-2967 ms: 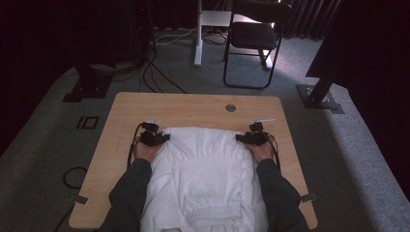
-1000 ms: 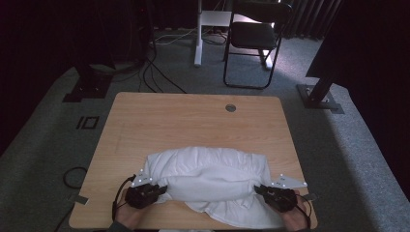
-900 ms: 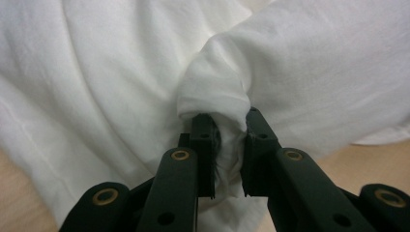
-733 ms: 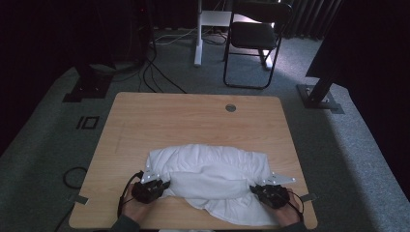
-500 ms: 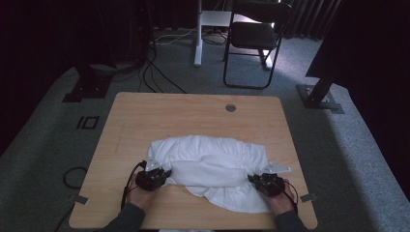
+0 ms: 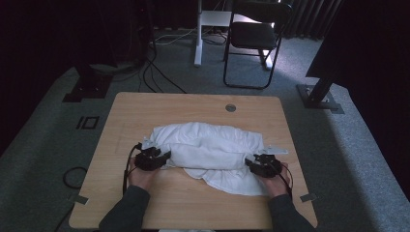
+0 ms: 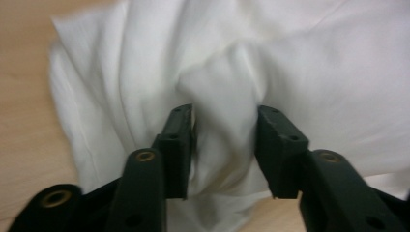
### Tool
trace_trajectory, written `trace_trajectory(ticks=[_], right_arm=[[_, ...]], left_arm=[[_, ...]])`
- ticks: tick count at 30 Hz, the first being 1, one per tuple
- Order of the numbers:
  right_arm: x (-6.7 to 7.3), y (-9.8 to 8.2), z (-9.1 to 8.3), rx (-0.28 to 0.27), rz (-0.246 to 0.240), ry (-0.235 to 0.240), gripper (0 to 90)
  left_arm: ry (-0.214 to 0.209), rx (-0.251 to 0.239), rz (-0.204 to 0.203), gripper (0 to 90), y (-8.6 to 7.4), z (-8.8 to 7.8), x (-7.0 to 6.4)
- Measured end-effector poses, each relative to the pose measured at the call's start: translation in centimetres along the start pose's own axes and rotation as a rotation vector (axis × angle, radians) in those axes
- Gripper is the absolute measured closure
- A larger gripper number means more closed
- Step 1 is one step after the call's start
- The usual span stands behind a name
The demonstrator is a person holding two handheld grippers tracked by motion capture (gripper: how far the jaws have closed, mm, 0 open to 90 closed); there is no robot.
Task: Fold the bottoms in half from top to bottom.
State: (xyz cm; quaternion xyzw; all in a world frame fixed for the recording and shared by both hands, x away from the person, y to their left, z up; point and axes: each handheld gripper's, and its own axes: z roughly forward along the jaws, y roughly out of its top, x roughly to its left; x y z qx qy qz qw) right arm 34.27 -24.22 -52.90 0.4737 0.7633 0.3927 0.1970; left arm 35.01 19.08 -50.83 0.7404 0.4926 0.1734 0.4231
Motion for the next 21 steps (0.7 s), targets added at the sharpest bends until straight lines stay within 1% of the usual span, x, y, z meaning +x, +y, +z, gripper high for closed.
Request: trace_trajectory(ticks=[1, 3, 4, 5, 6, 7, 8, 9, 11, 12, 14, 16, 18, 20, 21], right_arm=[[0.0, 0.4, -0.7, -0.035, 0.006, 0.003, 47.5], [0.3, 1.4, -2.0, -0.097, 0.009, 0.001, 43.8], [0.5, 2.0, -2.5, -0.124, 0.008, 0.003, 42.4], [0.7, 2.7, -2.9, -0.146, 0.004, 0.008, 42.4], [1.0, 3.3, -3.0, -0.160, -0.006, 0.019, 42.4], [1.0, 3.3, -3.0, -0.160, -0.006, 0.019, 42.4], [1.4, 3.9, -3.0, -0.170, -0.017, 0.028, 42.3], [2.1, 5.1, -2.5, -0.176, -0.040, 0.039, 42.4], [2.9, 6.0, -1.7, -0.178, -0.051, 0.057, 42.5], [3.2, 6.4, -1.1, -0.175, -0.061, 0.063, 42.5], [3.7, 6.9, 0.2, -0.163, -0.064, 0.073, 42.6], [4.0, 7.1, 1.6, -0.151, -0.050, 0.082, 42.9], [4.1, 7.2, 3.1, -0.130, -0.034, 0.092, 43.0], [4.2, 7.0, 4.4, -0.105, -0.030, 0.088, 43.0], [4.2, 6.8, 5.0, -0.090, -0.026, 0.087, 43.0]], left_arm=[[-0.002, -0.025, 0.004, 53.6, 0.5, -0.7, -0.2], [-0.019, -0.072, 0.007, 51.5, 1.7, -1.9, -0.5], [-0.029, -0.100, 0.009, 51.3, 2.4, -2.2, -0.7], [-0.035, -0.116, 0.017, 51.2, 3.2, -2.5, -1.0], [-0.043, -0.127, 0.025, 51.0, 3.9, -2.5, -1.3], [-0.043, -0.127, 0.025, 51.0, 3.9, -2.5, -1.3], [-0.051, -0.143, 0.041, 51.0, 5.1, -2.3, -2.0], [-0.059, -0.143, 0.046, 51.1, 5.6, -1.9, -2.3], [-0.067, -0.122, 0.071, 51.1, 6.1, -0.9, -3.1], [-0.072, -0.106, 0.085, 51.0, 6.2, -0.3, -3.5], [-0.070, -0.062, 0.095, 51.1, 5.9, 1.3, -3.9], [-0.070, -0.018, 0.088, 51.0, 5.2, 2.9, -4.0], [-0.061, 0.024, 0.079, 51.1, 4.2, 4.3, -3.9], [-0.051, 0.057, 0.076, 51.0, 3.0, 5.5, -3.7], [-0.054, 0.072, 0.075, 51.0, 2.5, 5.9, -3.6]])
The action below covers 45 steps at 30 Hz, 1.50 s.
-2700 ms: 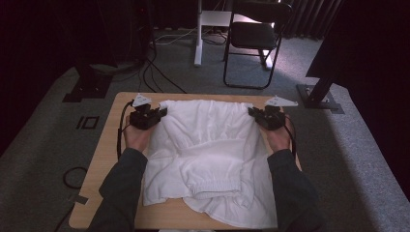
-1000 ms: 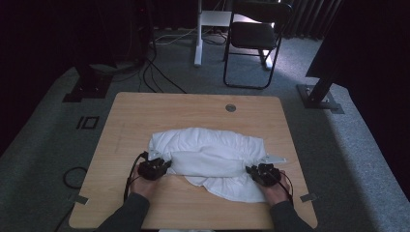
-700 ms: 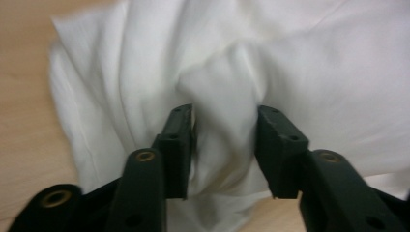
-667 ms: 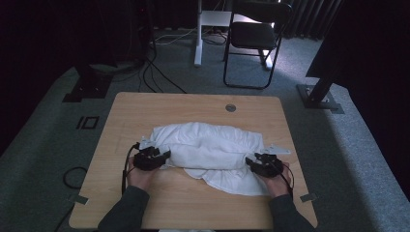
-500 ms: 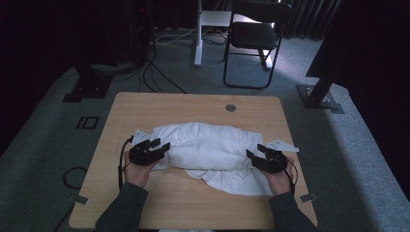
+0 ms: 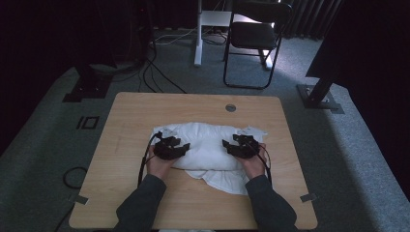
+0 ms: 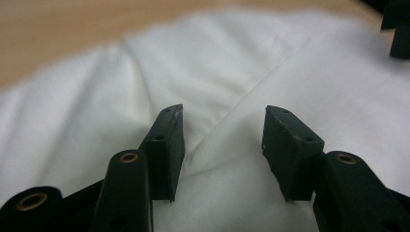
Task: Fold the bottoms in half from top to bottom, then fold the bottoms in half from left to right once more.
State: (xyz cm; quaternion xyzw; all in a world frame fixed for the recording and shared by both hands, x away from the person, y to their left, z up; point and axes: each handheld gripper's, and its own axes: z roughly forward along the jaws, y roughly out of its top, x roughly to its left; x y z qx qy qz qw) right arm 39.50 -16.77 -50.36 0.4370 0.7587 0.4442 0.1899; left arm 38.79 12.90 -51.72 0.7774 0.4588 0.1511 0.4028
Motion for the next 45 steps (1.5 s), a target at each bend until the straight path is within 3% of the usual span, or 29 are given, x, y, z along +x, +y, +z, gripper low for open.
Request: trace_trajectory(ticks=[6, 8, 10, 16, 17, 20, 23, 24, 28, 30, 32, 39, 41, 44, 45], right_arm=[[0.2, -2.4, 2.5, 0.058, 0.000, -0.012, 42.4], [0.4, -3.1, 2.5, 0.049, 0.002, -0.017, 42.5], [0.4, -3.5, 2.2, 0.044, -0.001, -0.015, 42.5], [0.1, -4.5, 1.9, 0.038, 0.009, 0.000, 43.0], [0.0, -4.6, 2.0, 0.036, 0.011, 0.002, 43.0], [0.1, -4.6, 2.3, 0.042, 0.009, -0.001, 43.0], [0.1, -4.6, 2.3, 0.040, 0.017, 0.001, 43.0], [0.1, -4.6, 2.3, 0.040, 0.017, 0.001, 43.1], [0.0, -4.7, 2.3, 0.040, 0.019, 0.004, 43.0], [-0.1, -4.7, 2.3, 0.040, 0.022, 0.006, 43.0], [-0.1, -4.7, 2.3, 0.038, 0.027, 0.007, 43.1], [0.0, -4.8, 2.3, 0.033, 0.028, 0.005, 43.0], [0.0, -4.9, 2.3, 0.031, 0.029, 0.005, 43.1], [-0.1, -4.9, 2.3, 0.030, 0.031, 0.007, 43.1], [-0.1, -4.9, 2.3, 0.030, 0.032, 0.008, 43.1]], left_arm=[[0.010, 0.011, 0.009, 51.0, -2.1, 0.8, 0.2], [0.023, 0.005, 0.038, 51.0, -2.7, 0.7, 0.1], [0.015, -0.002, 0.042, 51.0, -3.3, 0.3, 0.3], [0.018, -0.040, 0.007, 46.4, -4.5, -1.3, 1.6], [0.039, -0.048, -0.013, 46.4, -4.7, -1.8, 2.2], [0.123, -0.056, -0.009, 32.1, -4.6, -2.0, 2.6], [0.167, -0.075, -0.037, 23.0, -4.2, -2.1, 3.0], [0.161, -0.080, -0.053, 18.8, -4.1, -2.3, 3.3], [0.160, -0.108, -0.111, 15.8, -3.3, -3.2, 4.4], [0.180, -0.131, -0.139, 15.7, -3.0, -3.9, 5.1], [0.177, -0.152, -0.184, 15.7, -2.9, -4.5, 6.1], [0.174, -0.061, -0.278, 14.9, -3.4, -3.3, 8.5], [0.158, -0.038, -0.293, 14.9, -3.6, -2.7, 8.7], [0.178, -0.011, -0.291, 14.8, -3.7, -2.1, 8.7], [0.168, -0.007, -0.292, 14.8, -3.8, -2.0, 8.8]])
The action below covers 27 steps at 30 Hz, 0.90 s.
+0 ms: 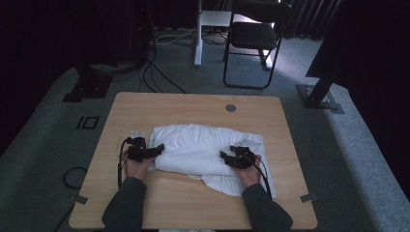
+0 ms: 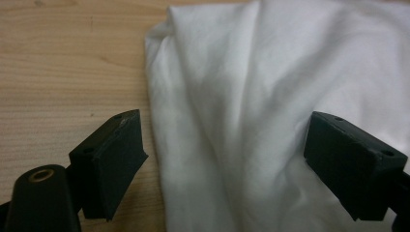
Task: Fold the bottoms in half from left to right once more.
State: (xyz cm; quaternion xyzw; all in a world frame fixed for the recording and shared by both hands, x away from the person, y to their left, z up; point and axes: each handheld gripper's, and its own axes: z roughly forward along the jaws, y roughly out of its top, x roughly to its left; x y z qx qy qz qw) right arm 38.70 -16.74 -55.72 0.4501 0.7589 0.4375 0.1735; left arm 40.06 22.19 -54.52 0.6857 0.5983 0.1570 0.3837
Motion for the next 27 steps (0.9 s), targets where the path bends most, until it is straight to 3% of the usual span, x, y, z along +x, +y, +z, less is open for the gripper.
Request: trace_trajectory(ticks=[2, 6, 10, 16, 19, 23, 27], right_arm=[[0.0, 0.0, 0.0, -0.002, 0.002, 0.002, 43.0], [-0.1, -0.1, 0.0, -0.004, 0.005, 0.004, 43.1], [-0.1, -0.1, 0.0, -0.005, 0.007, 0.005, 43.1], [-0.1, -0.2, 0.0, -0.010, 0.011, 0.005, 43.1], [-0.1, -0.2, 0.0, -0.014, 0.012, 0.006, 43.1], [-0.1, -0.2, 0.0, -0.016, 0.012, 0.005, 43.1], [0.0, -0.2, 0.0, -0.016, 0.014, 0.004, 43.1]], left_arm=[[0.011, 0.009, -0.009, 14.7, -0.1, 0.2, 0.1], [-0.009, 0.014, -0.012, 14.8, -0.2, 0.3, 0.2], [-0.005, 0.015, 0.002, 14.4, -0.2, 0.4, 0.0], [0.054, 0.050, 0.104, 14.6, -0.5, 0.7, -1.8], [0.091, 0.074, 0.129, 16.6, -0.6, 0.7, -2.4], [0.111, 0.086, 0.148, 26.1, -0.7, 0.5, -3.0], [0.112, 0.035, 0.160, 47.4, -1.3, 0.4, -3.4]])
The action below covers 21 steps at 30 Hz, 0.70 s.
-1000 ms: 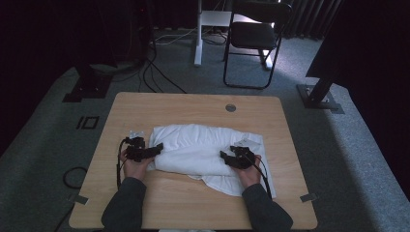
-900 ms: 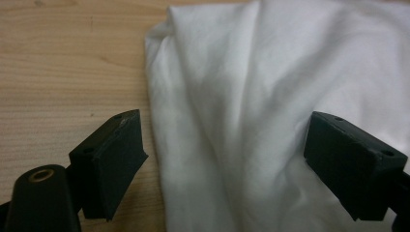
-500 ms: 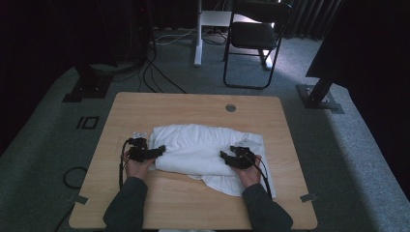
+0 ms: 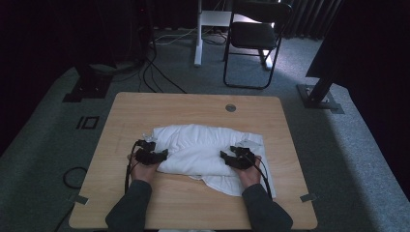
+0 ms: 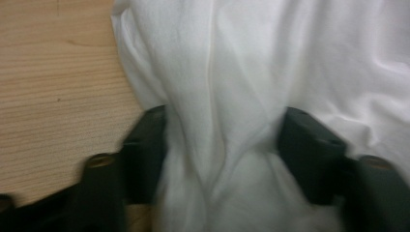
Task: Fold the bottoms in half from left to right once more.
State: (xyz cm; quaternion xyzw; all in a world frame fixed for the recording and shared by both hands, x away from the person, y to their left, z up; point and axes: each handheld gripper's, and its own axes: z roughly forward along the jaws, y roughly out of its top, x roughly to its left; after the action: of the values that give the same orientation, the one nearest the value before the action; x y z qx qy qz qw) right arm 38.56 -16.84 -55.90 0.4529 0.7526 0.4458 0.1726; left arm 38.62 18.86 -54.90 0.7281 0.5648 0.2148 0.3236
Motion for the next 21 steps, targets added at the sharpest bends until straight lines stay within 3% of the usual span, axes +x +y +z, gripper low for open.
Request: trace_trajectory(ticks=[4, 11, 15, 18, 21], right_arm=[[0.0, 0.0, 0.0, 0.000, 0.001, -0.001, 43.1], [0.0, 0.0, 0.0, -0.001, 0.001, 0.000, 43.1], [0.0, 0.0, 0.0, -0.001, 0.003, 0.001, 43.1], [0.0, 0.0, 0.0, -0.002, 0.003, 0.002, 43.1], [0.0, 0.0, -0.1, 0.000, 0.002, 0.004, 43.1]], left_arm=[[-0.052, -0.024, -0.052, 66.7, -0.3, 0.0, 0.3], [-0.092, -0.001, -0.068, 79.4, -0.1, -0.1, 0.6], [-0.113, -0.003, -0.063, 81.7, -0.2, -0.1, 0.8], [-0.142, -0.007, -0.081, 83.3, -0.1, -0.2, 1.3], [-0.166, -0.044, -0.107, 84.0, 0.2, -1.2, 2.0]])
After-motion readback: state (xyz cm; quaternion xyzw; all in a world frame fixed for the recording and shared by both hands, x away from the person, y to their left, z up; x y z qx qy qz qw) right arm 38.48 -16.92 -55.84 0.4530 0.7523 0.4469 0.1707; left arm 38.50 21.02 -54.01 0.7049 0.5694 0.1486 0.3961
